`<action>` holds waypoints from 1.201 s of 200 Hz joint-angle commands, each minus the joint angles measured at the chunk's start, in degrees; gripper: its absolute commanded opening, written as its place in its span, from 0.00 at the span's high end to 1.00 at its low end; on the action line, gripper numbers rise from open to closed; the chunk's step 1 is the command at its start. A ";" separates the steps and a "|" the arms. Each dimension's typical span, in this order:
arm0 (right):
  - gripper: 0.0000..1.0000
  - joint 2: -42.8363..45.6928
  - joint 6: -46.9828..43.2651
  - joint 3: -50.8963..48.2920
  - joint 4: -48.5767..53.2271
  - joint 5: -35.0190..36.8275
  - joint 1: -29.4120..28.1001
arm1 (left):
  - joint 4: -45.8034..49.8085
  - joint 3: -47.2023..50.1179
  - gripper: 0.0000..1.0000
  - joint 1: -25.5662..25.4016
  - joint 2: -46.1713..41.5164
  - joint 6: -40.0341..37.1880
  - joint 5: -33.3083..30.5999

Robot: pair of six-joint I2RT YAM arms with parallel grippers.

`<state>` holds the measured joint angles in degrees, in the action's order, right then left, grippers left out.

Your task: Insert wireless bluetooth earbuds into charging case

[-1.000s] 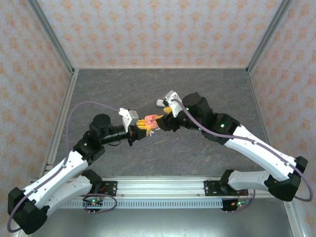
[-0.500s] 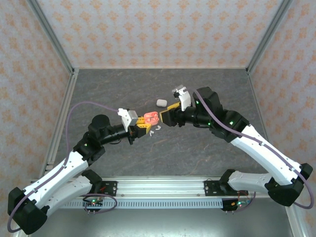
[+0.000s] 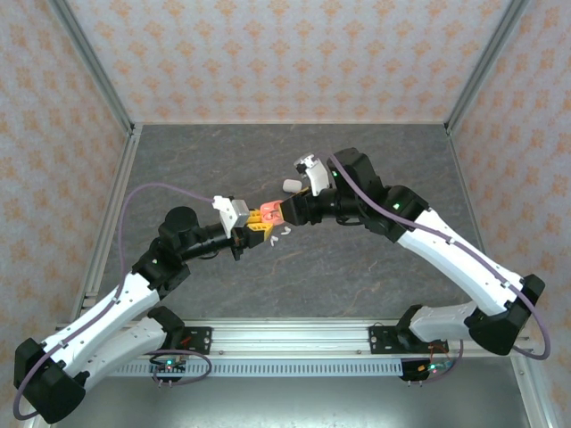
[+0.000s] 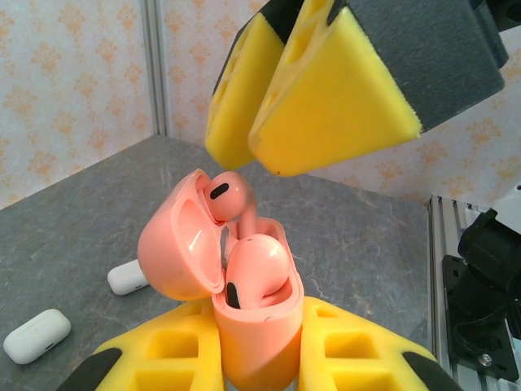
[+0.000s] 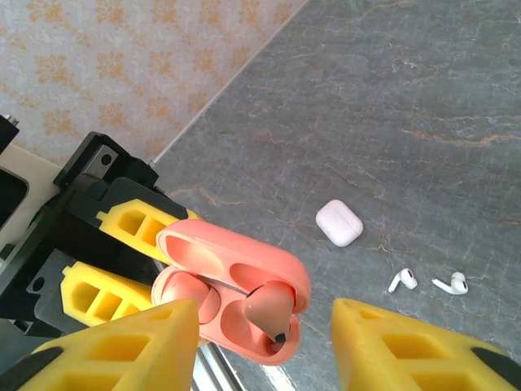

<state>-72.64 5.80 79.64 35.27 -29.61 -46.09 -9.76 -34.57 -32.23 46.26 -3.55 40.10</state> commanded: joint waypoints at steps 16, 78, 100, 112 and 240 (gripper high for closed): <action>0.54 -0.52 -0.11 2.88 1.69 1.56 0.03 | -2.19 -2.00 1.00 -0.37 -0.38 -1.47 1.39; 0.54 -1.73 0.43 2.99 2.79 3.25 0.03 | -2.19 -2.15 1.00 -0.38 -0.59 -1.46 1.65; 0.54 -1.97 0.44 3.13 2.94 2.95 0.03 | -2.11 -2.04 1.00 -0.44 -0.56 -1.47 1.31; 0.54 -1.93 0.26 3.01 3.29 2.75 0.03 | -1.95 -2.04 1.00 -0.45 -0.64 -1.47 0.92; 0.55 -0.75 0.17 1.79 3.74 0.36 0.03 | -2.38 -1.77 1.00 -0.49 -0.38 -0.93 -1.71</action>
<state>-74.63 5.82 80.64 37.80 -28.12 -46.09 -9.76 -34.68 -32.27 46.26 -3.55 39.62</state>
